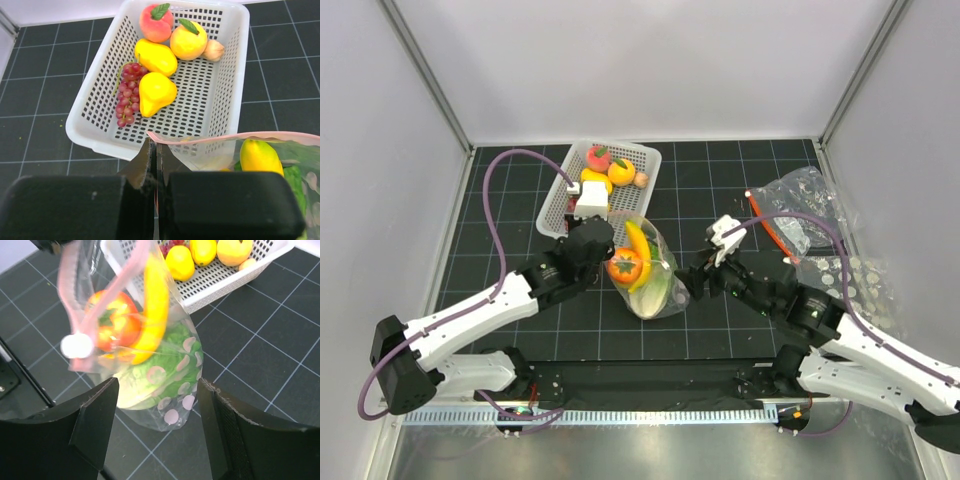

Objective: Place the food in the zip-top bag and seal the zipper
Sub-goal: Adjust the zipper food storage bag at the center of the board.

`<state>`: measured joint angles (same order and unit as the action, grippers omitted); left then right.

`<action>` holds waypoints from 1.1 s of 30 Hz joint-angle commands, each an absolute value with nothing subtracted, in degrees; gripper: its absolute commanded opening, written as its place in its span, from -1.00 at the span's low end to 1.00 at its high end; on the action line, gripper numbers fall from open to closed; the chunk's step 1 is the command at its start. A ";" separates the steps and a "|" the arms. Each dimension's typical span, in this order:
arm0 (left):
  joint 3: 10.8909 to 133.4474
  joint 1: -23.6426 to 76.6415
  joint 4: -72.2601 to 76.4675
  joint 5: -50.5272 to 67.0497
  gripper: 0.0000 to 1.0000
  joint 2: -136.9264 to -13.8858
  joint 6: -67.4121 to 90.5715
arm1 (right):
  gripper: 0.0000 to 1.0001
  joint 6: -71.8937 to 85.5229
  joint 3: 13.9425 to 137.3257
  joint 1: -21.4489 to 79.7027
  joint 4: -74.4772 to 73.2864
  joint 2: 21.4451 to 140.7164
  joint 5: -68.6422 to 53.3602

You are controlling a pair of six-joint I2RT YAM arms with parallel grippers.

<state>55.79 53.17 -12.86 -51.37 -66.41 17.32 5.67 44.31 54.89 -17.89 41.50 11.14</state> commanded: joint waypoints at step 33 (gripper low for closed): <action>56.51 53.09 -12.66 -54.66 -0.83 -63.98 17.40 | -0.98 5.88 45.42 56.16 -10.17 40.61 8.60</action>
<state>55.79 53.17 -13.21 -51.24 -65.84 17.17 1.91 38.24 55.88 -2.44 42.35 1.78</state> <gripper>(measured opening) 0.087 0.028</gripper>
